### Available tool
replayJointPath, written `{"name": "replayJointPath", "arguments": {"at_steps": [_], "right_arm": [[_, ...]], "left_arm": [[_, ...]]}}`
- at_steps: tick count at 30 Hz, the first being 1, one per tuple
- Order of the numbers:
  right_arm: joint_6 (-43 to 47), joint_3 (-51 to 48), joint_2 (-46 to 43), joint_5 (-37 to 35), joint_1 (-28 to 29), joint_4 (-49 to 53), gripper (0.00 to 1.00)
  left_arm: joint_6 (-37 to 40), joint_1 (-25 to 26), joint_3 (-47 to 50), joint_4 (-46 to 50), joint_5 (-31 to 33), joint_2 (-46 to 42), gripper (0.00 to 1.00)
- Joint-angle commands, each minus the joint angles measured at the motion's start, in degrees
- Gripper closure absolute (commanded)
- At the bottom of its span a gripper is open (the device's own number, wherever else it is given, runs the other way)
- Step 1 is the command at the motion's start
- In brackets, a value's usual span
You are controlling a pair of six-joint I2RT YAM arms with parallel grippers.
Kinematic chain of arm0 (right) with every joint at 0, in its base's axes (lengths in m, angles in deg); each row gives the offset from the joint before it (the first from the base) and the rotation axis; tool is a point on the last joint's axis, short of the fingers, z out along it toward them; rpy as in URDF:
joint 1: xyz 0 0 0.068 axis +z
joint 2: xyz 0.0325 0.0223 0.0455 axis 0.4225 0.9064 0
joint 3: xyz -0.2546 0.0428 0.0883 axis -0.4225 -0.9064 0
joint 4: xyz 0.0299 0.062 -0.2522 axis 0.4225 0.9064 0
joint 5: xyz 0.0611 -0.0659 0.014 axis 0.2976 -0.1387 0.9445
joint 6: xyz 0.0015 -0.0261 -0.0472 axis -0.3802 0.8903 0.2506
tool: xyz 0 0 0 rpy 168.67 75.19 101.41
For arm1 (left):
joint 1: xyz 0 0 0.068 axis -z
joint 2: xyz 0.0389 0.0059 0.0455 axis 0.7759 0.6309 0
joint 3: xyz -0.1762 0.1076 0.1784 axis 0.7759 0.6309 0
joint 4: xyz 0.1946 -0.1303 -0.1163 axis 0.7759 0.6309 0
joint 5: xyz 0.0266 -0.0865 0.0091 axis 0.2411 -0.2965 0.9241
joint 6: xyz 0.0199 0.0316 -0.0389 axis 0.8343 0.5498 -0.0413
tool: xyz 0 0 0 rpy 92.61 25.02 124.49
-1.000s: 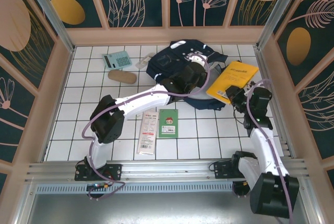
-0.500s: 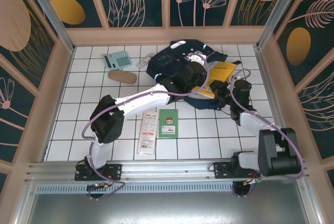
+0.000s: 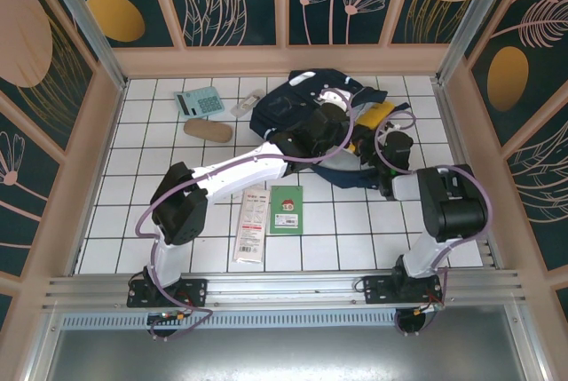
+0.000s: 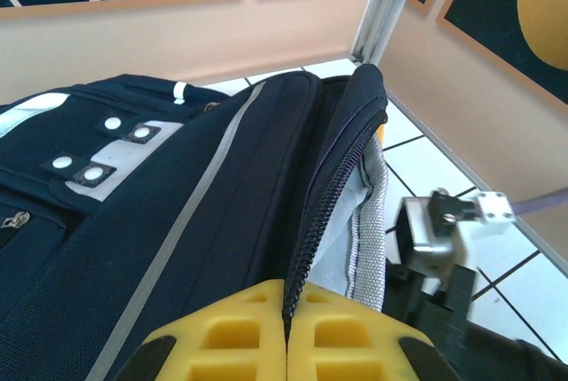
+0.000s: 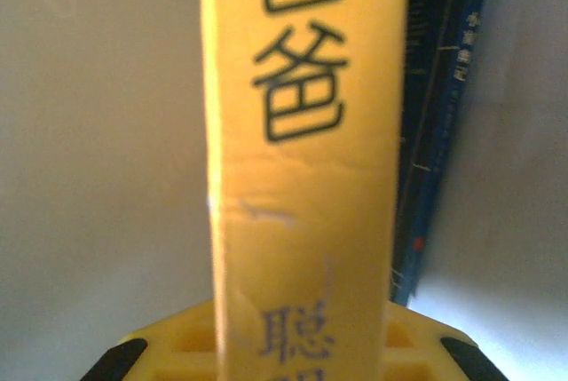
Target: Pack books, pencil case, and school supplies into a backpack
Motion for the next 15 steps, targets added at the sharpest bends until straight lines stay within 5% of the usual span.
{"name": "replayJointPath", "arguments": {"at_steps": [1,7,15], "right_arm": [[0.1,5.3,4.0,0.1,1.3,-10.2,1.00],[-0.7,9.8,13.7,-0.2,3.5,-10.0,0.96],[8.6,16.9,14.3,-0.4,5.1,8.5,0.59]], "left_arm": [[-2.1,0.5,-2.1,-5.9,-1.3,-5.2,1.00],[-2.5,0.5,-2.1,-6.0,-2.6,-5.6,1.00],[-2.0,0.5,-1.0,-5.3,-0.6,-6.4,1.00]]}}
